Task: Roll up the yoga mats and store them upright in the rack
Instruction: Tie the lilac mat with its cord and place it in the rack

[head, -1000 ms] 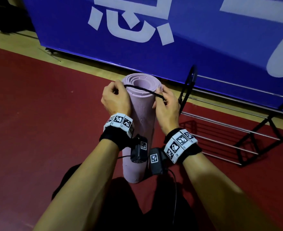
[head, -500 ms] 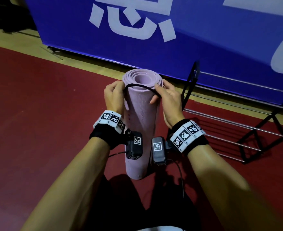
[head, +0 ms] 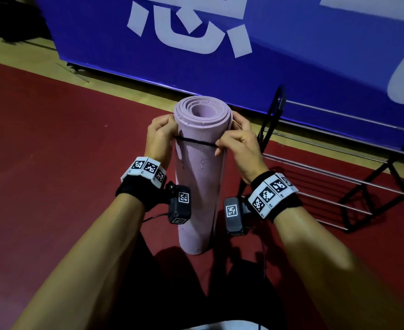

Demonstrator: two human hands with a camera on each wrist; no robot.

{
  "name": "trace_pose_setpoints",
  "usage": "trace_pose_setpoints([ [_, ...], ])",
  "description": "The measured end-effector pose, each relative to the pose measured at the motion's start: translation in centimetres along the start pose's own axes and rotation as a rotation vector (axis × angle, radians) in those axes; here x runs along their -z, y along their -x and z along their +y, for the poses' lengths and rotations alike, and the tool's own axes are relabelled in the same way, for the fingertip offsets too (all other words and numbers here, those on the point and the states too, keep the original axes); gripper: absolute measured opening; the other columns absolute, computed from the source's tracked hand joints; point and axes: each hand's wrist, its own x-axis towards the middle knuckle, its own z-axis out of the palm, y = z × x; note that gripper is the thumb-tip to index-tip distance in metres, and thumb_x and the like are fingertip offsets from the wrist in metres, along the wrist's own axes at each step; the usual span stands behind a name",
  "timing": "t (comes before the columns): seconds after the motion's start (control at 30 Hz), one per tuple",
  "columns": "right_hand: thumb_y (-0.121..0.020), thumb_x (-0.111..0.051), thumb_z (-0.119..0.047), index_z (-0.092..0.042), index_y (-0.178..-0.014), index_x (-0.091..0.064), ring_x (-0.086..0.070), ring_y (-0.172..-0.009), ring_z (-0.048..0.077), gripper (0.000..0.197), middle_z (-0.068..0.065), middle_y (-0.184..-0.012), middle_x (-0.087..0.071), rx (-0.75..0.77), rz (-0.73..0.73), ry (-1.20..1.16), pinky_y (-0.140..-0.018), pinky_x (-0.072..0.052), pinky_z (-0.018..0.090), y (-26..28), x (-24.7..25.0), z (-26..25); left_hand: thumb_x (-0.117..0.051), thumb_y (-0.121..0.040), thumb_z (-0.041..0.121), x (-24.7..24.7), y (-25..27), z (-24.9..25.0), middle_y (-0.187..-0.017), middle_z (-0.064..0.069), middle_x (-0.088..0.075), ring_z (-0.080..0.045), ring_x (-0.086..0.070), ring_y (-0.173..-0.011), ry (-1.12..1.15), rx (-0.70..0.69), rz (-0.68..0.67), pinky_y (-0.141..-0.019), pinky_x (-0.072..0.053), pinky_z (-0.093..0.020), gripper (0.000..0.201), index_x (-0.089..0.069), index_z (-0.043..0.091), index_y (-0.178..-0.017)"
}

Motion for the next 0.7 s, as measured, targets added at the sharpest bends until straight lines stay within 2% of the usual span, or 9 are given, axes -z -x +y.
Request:
trace_pose_setpoints([
  [0.1, -0.071, -0.063, -0.020, -0.009, -0.055, -0.073, -0.049, -0.123, -0.009, 0.022, -0.010, -0.144, -0.046, 0.021, 0.121, 0.113, -0.106, -0.046, 0.038, 0.3, -0.5, 0.5, -0.047, -0.065, -0.005, 0.2, 0.2, 0.0, -0.059, -0.002, -0.028, -0.013, -0.026, -0.058, 0.052, -0.051, 0.021, -0.054, -0.024, -0.025, 0.018, -0.036, 0.005, -0.054],
  [0.17, -0.072, -0.061, -0.030, -0.013, -0.057, -0.075, -0.055, -0.124, 0.005, 0.027, -0.013, -0.143, -0.051, 0.058, 0.232, 0.221, -0.102, -0.049, 0.043, 0.4, -1.0, 1.1, -0.051, -0.068, 0.001, 0.0, 0.3, 0.2, -0.056, -0.001, -0.035, -0.014, -0.033, -0.057, 0.007, 0.017, 0.104, -0.055, -0.031, -0.025, 0.016, -0.043, 0.005, -0.056],
  [0.23, -0.074, -0.059, -0.034, -0.013, -0.059, -0.075, -0.056, -0.125, 0.015, 0.031, -0.005, -0.144, -0.055, 0.064, 0.283, 0.321, -0.105, -0.046, 0.042, 0.4, -1.2, 1.7, -0.057, -0.074, 0.013, 0.1, 0.3, 0.0, -0.056, 0.002, -0.039, -0.013, -0.035, -0.058, -0.145, 0.042, 0.212, -0.057, -0.033, -0.028, 0.020, -0.044, 0.012, -0.058],
  [0.33, -0.076, -0.061, -0.025, -0.006, -0.057, -0.072, -0.062, -0.111, 0.008, 0.029, 0.002, -0.137, -0.063, 0.022, 0.365, 0.320, -0.100, -0.048, 0.032, 0.6, -1.2, 1.9, -0.057, -0.079, 0.018, 0.5, 0.3, -0.6, -0.061, 0.003, -0.040, -0.014, -0.036, -0.059, -0.312, 0.052, 0.334, -0.058, -0.035, -0.032, 0.020, -0.041, 0.016, -0.068],
  [0.4, -0.075, -0.059, -0.022, -0.002, -0.057, -0.069, -0.065, -0.093, 0.006, 0.029, 0.003, -0.120, -0.072, 0.034, 0.457, 0.307, -0.086, -0.047, 0.024, 0.6, -1.3, 1.6, -0.058, -0.087, 0.020, 0.4, 0.4, -0.7, -0.068, 0.006, -0.047, -0.014, -0.043, -0.065, -0.363, 0.044, 0.327, -0.063, -0.037, -0.031, 0.015, -0.046, 0.015, -0.078],
  [0.43, -0.076, -0.057, -0.021, 0.001, -0.057, -0.066, -0.065, -0.082, 0.009, 0.030, 0.005, -0.102, -0.075, 0.054, 0.503, 0.300, -0.076, -0.045, 0.024, 0.6, -1.5, 1.4, -0.057, -0.092, 0.024, 0.2, 0.3, -0.4, -0.072, 0.007, -0.051, -0.013, -0.047, -0.069, -0.412, 0.052, 0.306, -0.065, -0.036, -0.029, 0.015, -0.049, 0.014, -0.083],
  [0.5, -0.079, -0.055, -0.019, 0.000, -0.057, -0.057, -0.050, -0.059, 0.016, 0.030, 0.004, -0.061, -0.061, 0.053, 0.587, 0.275, -0.061, -0.034, 0.029, 0.5, -1.8, 0.9, -0.054, -0.098, 0.032, 0.0, -0.3, 0.1, -0.081, 0.007, -0.059, -0.015, -0.055, -0.081, -0.490, 0.088, 0.277, -0.072, -0.037, -0.024, 0.018, -0.058, 0.015, -0.092],
  [0.53, -0.082, -0.055, -0.018, -0.003, -0.058, -0.054, -0.042, -0.053, 0.014, 0.028, -0.001, -0.053, -0.051, 0.017, 0.614, 0.257, -0.060, -0.031, 0.029, 0.2, -1.8, 0.6, -0.054, -0.098, 0.034, -0.1, -0.7, 0.5, -0.086, 0.005, -0.063, -0.017, -0.058, -0.085, -0.514, 0.121, 0.273, -0.075, -0.039, -0.024, 0.021, -0.062, 0.015, -0.095],
  [0.7, -0.087, -0.060, -0.008, -0.014, -0.086, -0.057, -0.048, -0.062, 0.004, 0.006, -0.013, -0.070, -0.054, -0.117, 0.721, 0.172, -0.068, -0.040, 0.023, -0.4, -0.9, 0.7, -0.058, -0.091, 0.020, 0.5, -2.0, 1.7, -0.096, -0.006, -0.074, -0.021, -0.069, -0.088, -0.634, 0.248, 0.188, -0.075, -0.051, -0.027, 0.020, -0.076, 0.014, -0.097],
])
